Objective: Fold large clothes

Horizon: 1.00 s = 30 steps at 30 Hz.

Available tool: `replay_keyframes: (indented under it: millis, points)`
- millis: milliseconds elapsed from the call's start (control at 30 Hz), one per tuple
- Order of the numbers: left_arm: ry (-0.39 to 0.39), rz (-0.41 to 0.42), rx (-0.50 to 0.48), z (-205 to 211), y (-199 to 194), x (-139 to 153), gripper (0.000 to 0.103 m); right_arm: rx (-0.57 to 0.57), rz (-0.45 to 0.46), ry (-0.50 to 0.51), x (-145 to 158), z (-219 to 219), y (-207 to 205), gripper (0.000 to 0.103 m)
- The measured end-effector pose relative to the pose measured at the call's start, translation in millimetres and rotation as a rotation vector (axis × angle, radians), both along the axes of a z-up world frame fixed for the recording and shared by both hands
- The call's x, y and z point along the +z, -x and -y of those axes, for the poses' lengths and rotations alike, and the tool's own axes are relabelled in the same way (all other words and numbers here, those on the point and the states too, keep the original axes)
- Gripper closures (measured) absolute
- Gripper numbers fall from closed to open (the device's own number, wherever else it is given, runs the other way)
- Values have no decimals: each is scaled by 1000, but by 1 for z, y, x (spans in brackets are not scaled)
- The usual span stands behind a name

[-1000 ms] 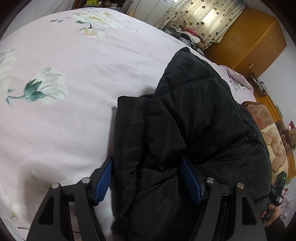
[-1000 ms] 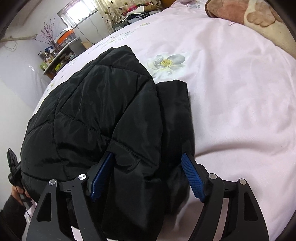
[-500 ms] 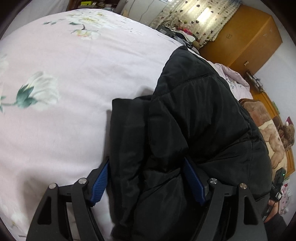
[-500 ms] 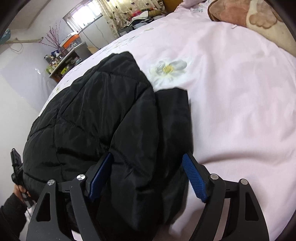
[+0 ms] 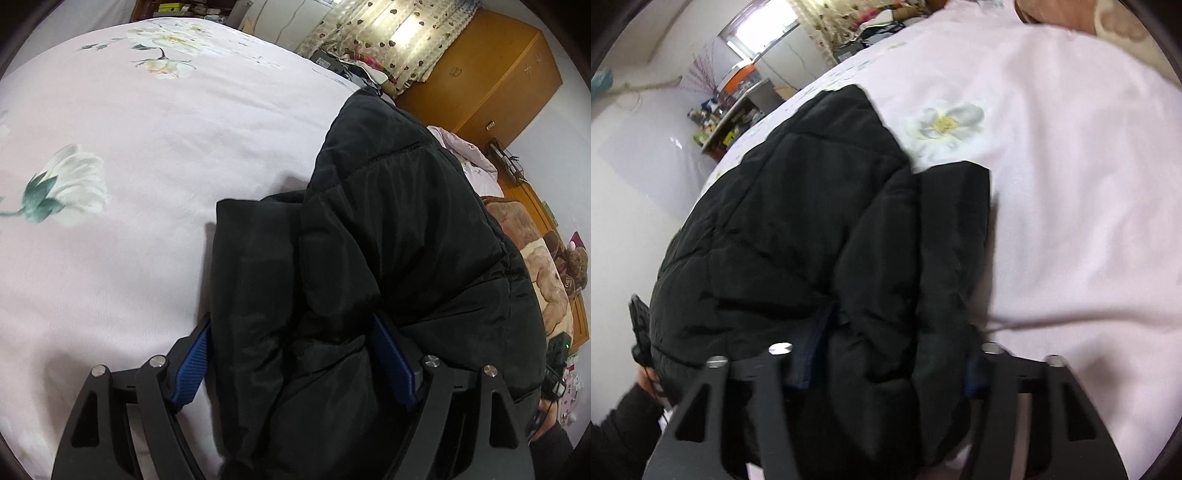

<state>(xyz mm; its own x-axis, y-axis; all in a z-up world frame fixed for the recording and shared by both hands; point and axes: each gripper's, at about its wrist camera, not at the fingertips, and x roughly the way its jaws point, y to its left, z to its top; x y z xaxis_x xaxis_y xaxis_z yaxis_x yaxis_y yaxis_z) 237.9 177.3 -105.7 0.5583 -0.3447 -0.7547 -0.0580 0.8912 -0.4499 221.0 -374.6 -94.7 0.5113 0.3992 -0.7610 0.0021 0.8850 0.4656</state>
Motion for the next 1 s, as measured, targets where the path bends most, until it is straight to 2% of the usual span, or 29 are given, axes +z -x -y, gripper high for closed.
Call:
replay_keyframes:
  millis: [100, 167, 233, 300, 367, 533, 633, 700, 767, 800, 867, 1000]
  points:
    - [14, 9, -3, 0, 9, -4, 21, -20, 3, -28, -2, 4, 13, 55]
    - [23, 2, -10, -2, 3, -5, 21, -20, -11, -53, -9, 7, 11, 48]
    - [22, -7, -24, -1, -8, -5, 19, -11, -58, -99, -21, 11, -4, 35]
    - [37, -16, -36, -1, -18, -6, 16, 1, -91, -142, -28, 12, -16, 32]
    - [47, -21, -46, -1, -24, -8, 13, 20, -99, -138, -26, 8, -23, 31]
    - [76, -27, -71, -1, -20, -8, 14, 35, -73, -117, -17, 0, -12, 51]
    - [79, -29, -85, -3, -21, -12, 15, 26, -67, -116, -19, -2, -8, 51]
    - [65, -29, -90, -1, -23, -11, 23, 20, -71, -104, -19, -6, -14, 52]
    - [40, -23, -85, 8, -22, -4, 41, 9, -71, -78, -14, -16, -23, 55]
    - [12, -19, -78, 12, -19, 0, 45, 5, -70, -66, -11, -18, -23, 58]
    - [-50, -8, -74, 19, -14, 11, 61, 1, -64, -40, -3, -23, -20, 65]
    - [-159, 15, -59, 31, -2, 40, 71, -7, -45, 29, 17, -32, -9, 74]
